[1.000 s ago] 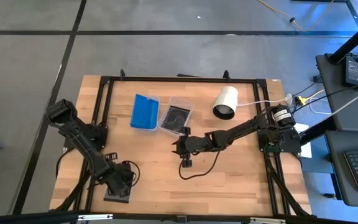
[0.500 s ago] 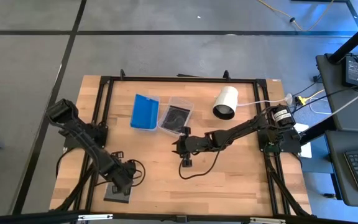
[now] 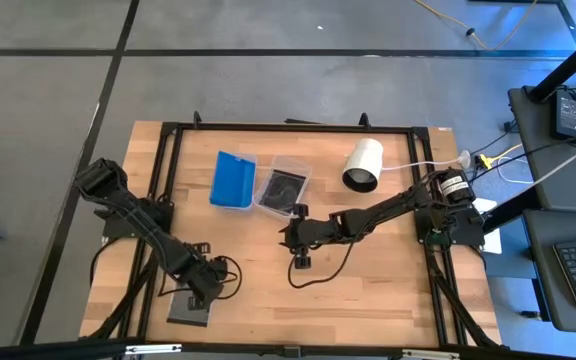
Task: Pick & place jewel cases by type
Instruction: Put the black cd case into the right transparent bin
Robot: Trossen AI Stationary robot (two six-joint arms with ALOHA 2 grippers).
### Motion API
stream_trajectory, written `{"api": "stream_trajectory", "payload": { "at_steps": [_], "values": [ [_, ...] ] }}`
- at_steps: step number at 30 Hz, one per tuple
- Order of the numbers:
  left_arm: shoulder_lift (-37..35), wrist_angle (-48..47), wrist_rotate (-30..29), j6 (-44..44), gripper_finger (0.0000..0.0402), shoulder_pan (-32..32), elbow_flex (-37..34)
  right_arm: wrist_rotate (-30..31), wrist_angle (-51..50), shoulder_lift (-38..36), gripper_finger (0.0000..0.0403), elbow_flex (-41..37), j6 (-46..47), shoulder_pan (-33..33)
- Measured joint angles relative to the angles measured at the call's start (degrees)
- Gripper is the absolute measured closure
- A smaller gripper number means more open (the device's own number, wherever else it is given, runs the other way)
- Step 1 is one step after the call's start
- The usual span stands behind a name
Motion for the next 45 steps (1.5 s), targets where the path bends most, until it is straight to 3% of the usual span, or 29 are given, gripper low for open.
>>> {"api": "stream_trajectory", "payload": {
  "at_steps": [29,34,45],
  "values": [
    [4.46,3.17,-1.62,5.9,0.0398,1.62,0.15,0.0,-0.5,0.0,0.0244,0.0,0.12,0.0],
    [4.55,5.3,-6.73,10.28,0.0398,3.83,0.06,0.0,-4.02,-0.04,0.0244,0.0,0.23,0.0],
    [6.67,20.15,-15.29,28.55,0.0398,12.3,-0.15,-0.01,-12.64,-0.04,0.0244,0.0,4.7,0.27]
  ]
}}
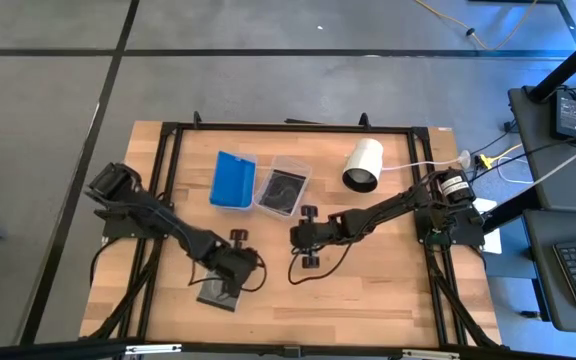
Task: Pick & place jewel cases by type
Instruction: Put the black cd case into the right transparent bin
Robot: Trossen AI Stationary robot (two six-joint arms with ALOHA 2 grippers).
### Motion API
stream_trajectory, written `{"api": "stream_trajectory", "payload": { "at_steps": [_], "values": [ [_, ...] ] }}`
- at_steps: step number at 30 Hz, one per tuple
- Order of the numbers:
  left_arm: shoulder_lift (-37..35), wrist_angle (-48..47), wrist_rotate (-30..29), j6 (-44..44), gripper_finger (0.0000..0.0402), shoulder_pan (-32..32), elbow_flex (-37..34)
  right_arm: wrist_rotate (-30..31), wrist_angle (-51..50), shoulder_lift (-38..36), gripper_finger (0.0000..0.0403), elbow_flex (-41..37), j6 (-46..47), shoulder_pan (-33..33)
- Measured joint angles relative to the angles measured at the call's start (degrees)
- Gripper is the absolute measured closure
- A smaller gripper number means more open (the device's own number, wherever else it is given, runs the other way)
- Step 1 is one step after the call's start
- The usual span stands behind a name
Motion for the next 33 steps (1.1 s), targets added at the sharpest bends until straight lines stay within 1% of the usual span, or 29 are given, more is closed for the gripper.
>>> {"api": "stream_trajectory", "payload": {
  "at_steps": [4,5,8,10,13,15,17,20,24,25,27,29,33],
  "values": [
    [4.87,7.4,2.19,8.86,0.0398,3.4,0.19,-0.01,-1.47,0.0,0.0244,0.0,-0.01,0.51],
    [5.65,7.18,2.72,11.17,0.0398,3.98,0.79,-0.01,-1.42,0.0,0.0244,0.0,-0.03,0.64],
    [5.69,3.08,3.86,13.72,0.0398,5.26,3.08,-0.03,-1.31,0.0,0.0244,-0.02,-0.12,0.66],
    [4.57,-0.27,2.68,15.03,0.0398,5.73,4.4,-0.01,-1.2,0.0,0.0244,-0.04,-0.09,0.65],
    [0.7,-4.58,0.89,16.49,0.0398,5.81,7.56,0.01,0.48,0.0,0.0244,-0.06,-0.11,0.58],
    [-2.87,-9.86,0.38,15.38,0.0398,5.15,9.58,0.0,2.56,0.0,0.0244,-0.07,-0.35,0.6],
    [-6.14,-15.59,0.52,11.59,0.0398,4.59,10.47,0.0,4.84,0.0,0.0244,-0.07,-0.51,0.6],
    [-12.67,-20.25,0.45,1.6,0.0398,2.32,11.84,-0.08,7.36,0.0,0.0244,-0.07,-2.05,0.6],
    [-17.77,-29.17,7.87,-15.48,0.0398,-3.25,11.08,-0.04,9.01,0.0,0.0244,-0.07,-4.32,0.58],
    [-18.67,-30.19,8.71,-19.74,0.0398,-4.97,11.02,-0.04,9.53,0.0,0.0244,-0.07,-4.8,0.58],
    [-19.85,-31.86,8.46,-27.72,0.0398,-8.86,11.08,-0.04,11.12,0.1,0.0244,-0.07,-5.15,0.58],
    [-19.64,-31.55,5.7,-34.24,0.0398,-13.11,11.06,-0.19,14.14,0.7,0.0244,-0.07,-5.1,0.56],
    [-18.81,-31.21,-5.78,-38.39,0.0398,-20.34,11.08,-3.02,21.66,3.73,0.0244,-0.07,-4.94,0.56]
  ]
}}
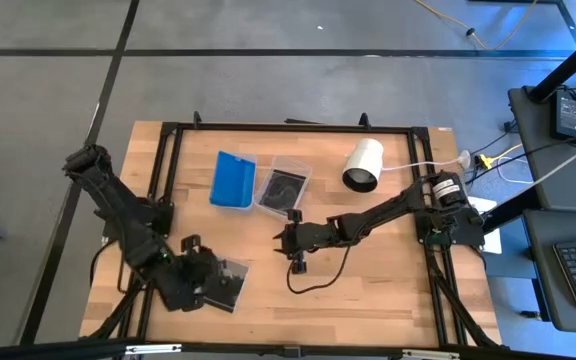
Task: Pick & place jewel cases by type
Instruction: Put the black cd case into the right transparent bin
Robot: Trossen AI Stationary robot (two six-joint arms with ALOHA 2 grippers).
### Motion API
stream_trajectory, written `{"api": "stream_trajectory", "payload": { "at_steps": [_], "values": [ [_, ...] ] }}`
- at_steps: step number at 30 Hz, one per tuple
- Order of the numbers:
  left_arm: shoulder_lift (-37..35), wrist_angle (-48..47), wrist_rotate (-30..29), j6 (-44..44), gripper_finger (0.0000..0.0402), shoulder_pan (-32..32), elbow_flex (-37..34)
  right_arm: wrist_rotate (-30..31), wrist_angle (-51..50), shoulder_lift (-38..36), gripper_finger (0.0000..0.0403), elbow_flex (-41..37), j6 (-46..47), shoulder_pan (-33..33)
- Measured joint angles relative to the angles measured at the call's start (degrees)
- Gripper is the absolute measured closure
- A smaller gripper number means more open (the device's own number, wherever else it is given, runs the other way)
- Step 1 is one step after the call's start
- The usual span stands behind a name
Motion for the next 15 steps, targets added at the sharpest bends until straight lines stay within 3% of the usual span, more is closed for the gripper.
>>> {"api": "stream_trajectory", "payload": {
  "at_steps": [7,15],
  "values": [
    [2.24,0.01,-9.12,-12.21,0.0387,-7.14,-0.01,-6.5,8.65,4.99,0.0244,0.0,-1.82,-0.01],
    [6.97,0.04,-17.57,-15.45,0.0293,-8.94,0.0,-6.48,10.89,6.01,0.0244,0.0,-1.94,-0.02]
  ]
}}
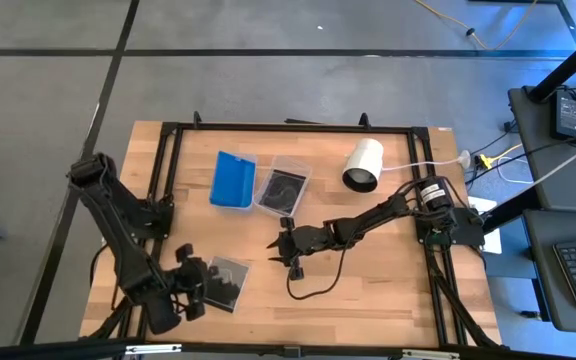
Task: Pick & place jewel cases by type
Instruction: Put the black cd case into the right transparent bin
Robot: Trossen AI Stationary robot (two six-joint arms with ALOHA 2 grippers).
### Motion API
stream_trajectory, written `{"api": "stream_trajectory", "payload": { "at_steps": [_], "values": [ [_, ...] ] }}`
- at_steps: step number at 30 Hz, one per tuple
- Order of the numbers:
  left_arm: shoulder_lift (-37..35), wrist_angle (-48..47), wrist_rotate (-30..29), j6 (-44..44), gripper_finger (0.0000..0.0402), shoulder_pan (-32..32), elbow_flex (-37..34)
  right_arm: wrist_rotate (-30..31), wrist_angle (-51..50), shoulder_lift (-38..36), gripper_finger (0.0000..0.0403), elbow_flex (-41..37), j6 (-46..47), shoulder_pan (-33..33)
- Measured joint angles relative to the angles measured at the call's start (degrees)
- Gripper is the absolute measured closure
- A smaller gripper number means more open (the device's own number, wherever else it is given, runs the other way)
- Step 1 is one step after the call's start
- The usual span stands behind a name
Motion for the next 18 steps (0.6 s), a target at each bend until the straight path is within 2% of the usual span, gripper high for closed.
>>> {"api": "stream_trajectory", "payload": {
  "at_steps": [7,9,12,16,18],
  "values": [
    [4.28,0.2,0.0,-3.87,0.0193,0.22,0.0,0.02,1.48,0.0,0.0244,0.0,0.53,0.0],
    [5.33,0.74,1.78,-6.43,0.0173,0.2,0.0,0.04,2.55,0.0,0.0243,0.0,-0.29,0.0],
    [6.63,1.28,7.06,-8.71,0.0157,0.17,0.0,0.04,3.0,-0.02,0.0243,0.0,-2.36,0.0],
    [8.68,1.09,20.08,-15.54,0.0151,0.53,0.0,0.05,3.01,-0.02,0.0243,0.0,-2.65,0.0],
    [10.03,1.14,24.03,-17.76,0.0151,0.24,0.0,0.06,2.91,-0.02,0.0243,0.0,-2.65,0.0]
  ]
}}
